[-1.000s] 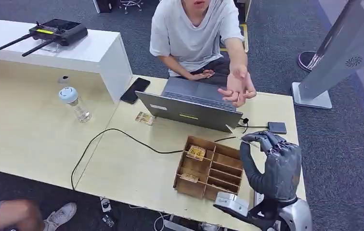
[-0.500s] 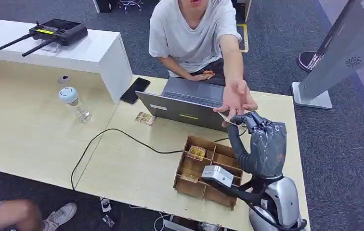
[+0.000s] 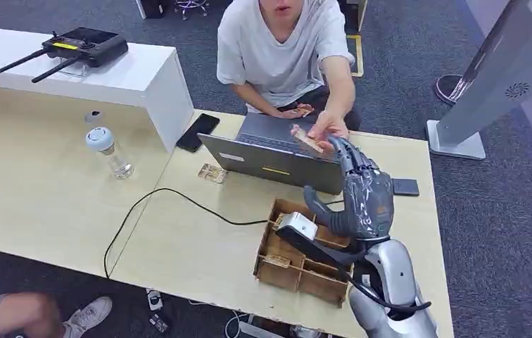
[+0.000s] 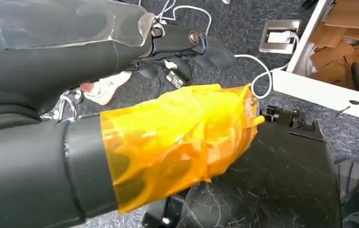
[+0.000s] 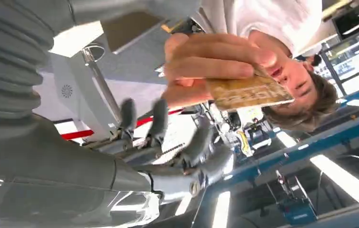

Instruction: Pass the card to the sensor for recognition and then transmit it.

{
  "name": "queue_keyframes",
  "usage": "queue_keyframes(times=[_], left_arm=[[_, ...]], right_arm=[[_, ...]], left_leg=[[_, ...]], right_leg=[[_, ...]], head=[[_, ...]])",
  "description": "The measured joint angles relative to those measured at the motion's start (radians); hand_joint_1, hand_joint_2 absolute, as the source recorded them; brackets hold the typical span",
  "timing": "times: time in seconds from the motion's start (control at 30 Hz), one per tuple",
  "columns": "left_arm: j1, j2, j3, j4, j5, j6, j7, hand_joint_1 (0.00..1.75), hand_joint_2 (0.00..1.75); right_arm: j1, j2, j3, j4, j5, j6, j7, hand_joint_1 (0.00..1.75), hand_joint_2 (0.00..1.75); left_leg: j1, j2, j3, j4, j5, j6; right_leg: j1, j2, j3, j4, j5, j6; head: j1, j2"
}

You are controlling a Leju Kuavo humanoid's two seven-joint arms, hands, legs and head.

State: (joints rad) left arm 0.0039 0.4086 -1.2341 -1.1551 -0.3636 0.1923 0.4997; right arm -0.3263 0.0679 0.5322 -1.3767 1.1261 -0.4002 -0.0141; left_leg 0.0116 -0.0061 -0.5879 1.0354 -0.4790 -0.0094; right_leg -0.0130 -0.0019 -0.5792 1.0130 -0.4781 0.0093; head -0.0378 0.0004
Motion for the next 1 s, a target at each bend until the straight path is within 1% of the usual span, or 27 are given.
queue_keyframes(times=[0.17,0.3,0.6,0.67,0.73,0.77,0.87,0.93,1.0], left_arm=[[0.011,-0.003,0.017,0.000,-0.006,0.000,0.000,0.00,0.00],[0.018,-0.002,0.026,0.000,-0.009,0.000,0.003,0.00,0.00],[0.029,-0.003,0.034,0.000,-0.011,0.000,0.004,0.00,0.00],[0.030,-0.003,0.040,0.000,-0.012,0.001,0.009,0.00,0.00],[0.035,-0.002,0.046,0.000,-0.016,0.004,0.017,0.00,0.00],[0.040,-0.002,0.048,-0.001,-0.017,0.007,0.025,0.00,0.00],[0.056,-0.001,0.051,-0.010,-0.013,0.025,0.046,0.00,0.00],[0.066,0.002,0.051,-0.018,-0.004,0.041,0.059,0.00,0.00],[0.073,0.008,0.051,-0.026,0.008,0.056,0.067,0.00,0.00]], right_arm=[[0.002,0.000,0.008,-0.005,0.002,-0.001,0.001,0.00,0.00],[0.013,0.000,0.010,-0.036,-0.018,-0.005,-0.013,0.00,0.00],[0.032,-0.001,0.013,-0.076,-0.026,-0.007,-0.019,0.00,0.00],[0.035,-0.002,0.013,-0.083,-0.051,-0.008,-0.036,0.00,0.00],[0.049,-0.002,0.013,-0.104,-0.112,-0.004,-0.073,0.00,0.00],[0.058,-0.002,0.013,-0.118,-0.155,0.012,-0.092,0.00,0.00],[0.101,-0.002,0.013,-0.177,-0.374,0.120,-0.171,0.00,0.00],[0.135,-0.003,0.012,-0.222,-0.547,0.226,-0.230,0.00,0.00],[0.170,-0.006,0.004,-0.261,-0.683,0.318,-0.281,0.00,0.00]], left_leg=[[0.000,0.000,0.000,0.000,0.000,0.000],[0.000,0.000,0.000,0.000,0.000,0.000],[0.000,0.000,0.000,0.000,0.000,0.000],[0.000,0.000,0.000,0.000,0.000,0.000],[0.000,0.000,0.000,0.000,0.000,0.000],[0.000,0.000,0.000,0.000,0.000,0.000],[0.000,0.000,0.000,0.000,0.000,0.000],[0.000,0.000,0.000,0.000,-0.001,0.000],[0.000,0.000,0.000,0.000,-0.001,0.000]], right_leg=[[0.000,0.000,0.000,0.000,0.000,0.000],[0.000,0.000,0.000,0.000,0.000,0.000],[0.000,0.000,0.000,0.000,0.000,0.000],[0.000,0.000,0.000,0.000,0.000,0.000],[0.000,0.000,0.000,0.000,0.000,0.000],[0.000,0.000,0.000,0.000,0.000,0.000],[0.000,0.000,-0.001,0.000,0.000,0.000],[0.000,0.000,-0.001,0.000,-0.001,0.000],[0.000,0.000,-0.001,0.000,-0.001,0.000]], head=[[0.000,0.000],[0.000,0.000],[0.000,0.000],[0.000,0.000],[0.000,0.000],[0.000,0.000],[0.000,0.000],[0.000,0.000],[0.000,0.000]])
